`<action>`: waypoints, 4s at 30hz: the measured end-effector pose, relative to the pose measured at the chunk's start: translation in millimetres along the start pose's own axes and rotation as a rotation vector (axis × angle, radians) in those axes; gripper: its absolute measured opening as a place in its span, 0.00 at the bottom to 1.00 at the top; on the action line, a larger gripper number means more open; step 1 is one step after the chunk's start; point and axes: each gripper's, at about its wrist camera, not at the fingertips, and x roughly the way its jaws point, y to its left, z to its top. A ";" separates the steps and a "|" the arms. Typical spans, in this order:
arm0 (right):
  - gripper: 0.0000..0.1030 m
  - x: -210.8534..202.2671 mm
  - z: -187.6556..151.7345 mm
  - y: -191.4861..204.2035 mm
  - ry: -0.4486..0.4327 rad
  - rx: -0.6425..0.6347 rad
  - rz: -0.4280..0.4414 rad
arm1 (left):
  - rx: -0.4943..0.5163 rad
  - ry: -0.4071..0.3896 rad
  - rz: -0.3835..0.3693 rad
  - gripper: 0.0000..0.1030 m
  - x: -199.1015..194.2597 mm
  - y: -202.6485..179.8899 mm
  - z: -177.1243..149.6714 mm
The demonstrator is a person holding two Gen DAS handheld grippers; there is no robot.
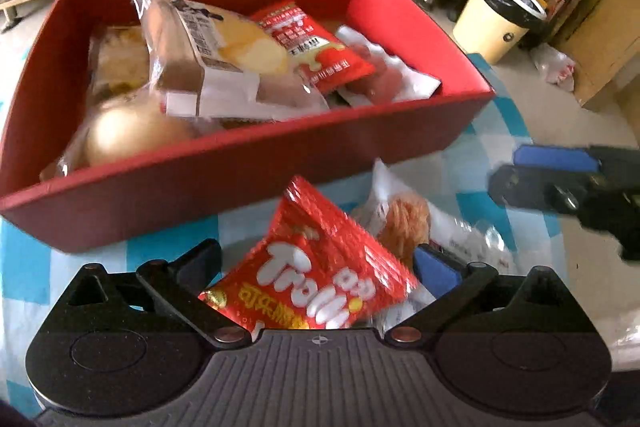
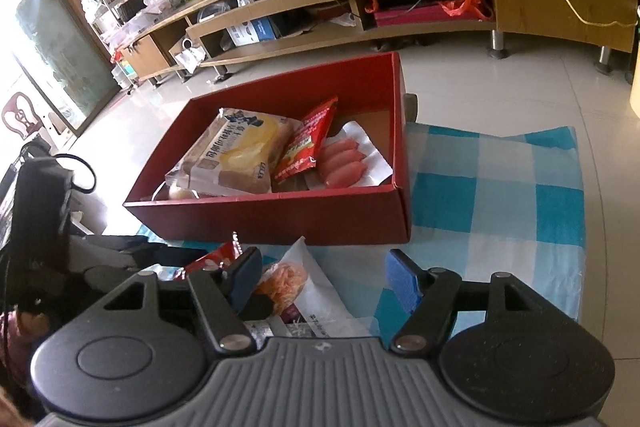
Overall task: Organize snacks
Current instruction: 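Move the left tool to the red Trolli bag while the right tool approaches a clear meat pack, then grasp the red Trolli bag with the left tool while the right tool grasps the clear meat pack, then lift the Trolli bag with the left tool while the right tool lifts the meat pack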
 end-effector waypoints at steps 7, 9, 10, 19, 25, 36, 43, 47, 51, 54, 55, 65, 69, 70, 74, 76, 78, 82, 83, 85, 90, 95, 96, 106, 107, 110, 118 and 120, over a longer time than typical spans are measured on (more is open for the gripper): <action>0.66 0.9 3.6 2.7 0.002 0.007 0.024 | -0.074 0.060 -0.074 1.00 -22.6 2.2 -29.0; 0.66 1.2 1.3 6.2 0.009 -0.001 0.026 | -0.103 0.044 -0.052 1.00 -25.5 4.0 -30.2; 0.66 2.1 -0.2 7.6 0.015 -0.006 0.026 | -0.113 0.034 -0.033 1.00 -26.1 5.3 -29.8; 0.66 -4.9 -11.4 3.2 0.032 -0.007 0.005 | 0.064 0.052 0.112 1.00 -11.5 -28.2 -37.4; 0.66 -13.3 -22.8 -3.5 0.039 0.021 -0.009 | 0.048 0.033 0.103 0.82 -21.4 -26.4 -44.2; 0.67 -10.4 -45.8 3.7 0.099 0.009 -0.009 | -0.092 0.042 0.078 0.85 -40.9 0.3 -57.9; 0.68 -0.1 -51.5 5.9 0.144 0.007 -0.012 | -0.178 0.019 0.089 1.00 -30.1 11.6 -46.3; 0.73 0.3 -57.8 8.6 0.154 0.008 -0.016 | -0.153 0.022 0.113 1.00 -27.1 5.9 -45.4; 0.75 -0.6 -66.9 12.0 0.162 -0.004 -0.047 | -0.144 0.024 0.120 1.00 -30.1 6.9 -51.2; 0.80 1.4 -73.1 14.5 0.167 -0.025 -0.071 | -0.140 0.022 0.124 1.00 -32.5 7.8 -55.0; 0.81 2.5 -74.3 15.7 0.172 -0.032 -0.079 | -0.142 0.023 0.131 1.00 -33.3 7.9 -56.3; 0.95 10.9 -90.2 31.1 0.193 -0.122 -0.127 | -0.047 0.024 0.217 1.00 -28.3 -4.9 -62.5; 1.00 15.0 -93.0 35.5 0.193 -0.146 -0.126 | -0.044 0.022 0.215 1.00 -28.2 -3.8 -62.8; 1.00 15.7 -94.0 37.0 0.195 -0.160 -0.131 | -0.040 0.021 0.215 1.00 -28.2 -3.9 -62.9; 1.00 19.7 -98.1 44.3 0.189 -0.219 -0.168 | -0.028 0.019 0.221 1.00 -27.5 -4.8 -63.9; 1.00 24.2 -100.8 51.3 0.187 -0.271 -0.201 | -0.024 0.019 0.223 1.00 -27.1 -5.1 -64.5; 1.00 23.8 -102.6 50.2 0.141 -0.278 -0.186 | -0.022 0.017 0.226 1.00 -26.8 -5.7 -64.5; 1.00 20.0 -99.2 45.1 0.144 -0.263 -0.162 | -0.023 0.020 0.223 1.00 -26.6 -5.5 -63.1; 1.00 17.0 -99.2 43.7 0.155 -0.250 -0.164 | -0.022 0.021 0.222 1.00 -26.6 -5.2 -63.0; 1.00 12.2 -99.8 39.6 0.174 -0.211 -0.172 | -0.022 0.022 0.217 1.00 -26.7 -4.5 -62.7; 1.00 3.0 -101.2 30.5 0.168 -0.142 -0.152 | -0.020 0.021 0.215 1.00 -26.7 -4.3 -63.4; 0.87 3.8 -103.1 37.9 0.159 -0.168 -0.168 | -0.021 0.017 0.223 1.00 -26.1 -4.5 -62.9; 0.86 3.3 -104.5 39.1 0.156 -0.173 -0.170 | -0.020 0.016 0.226 1.00 -25.8 -4.3 -62.6; 0.46 -20.8 -102.9 31.3 0.111 -0.033 -0.075 | -0.046 -0.003 0.201 0.80 -35.9 2.8 -61.1; 0.47 -18.9 -102.6 28.7 0.120 -0.013 -0.076 | -0.051 -0.002 0.203 0.81 -36.1 3.3 -61.5; 0.48 -18.8 -101.9 18.6 0.123 0.058 -0.068 | -0.052 0.011 0.195 0.91 -34.1 2.1 -63.1; 0.76 -4.4 -103.6 38.6 0.150 -0.017 -0.079 | -0.037 0.024 0.200 1.00 -27.8 -2.4 -63.8; 0.88 4.6 -105.8 53.7 0.166 -0.098 -0.106 | -0.032 0.023 0.201 1.00 -27.3 -2.3 -63.7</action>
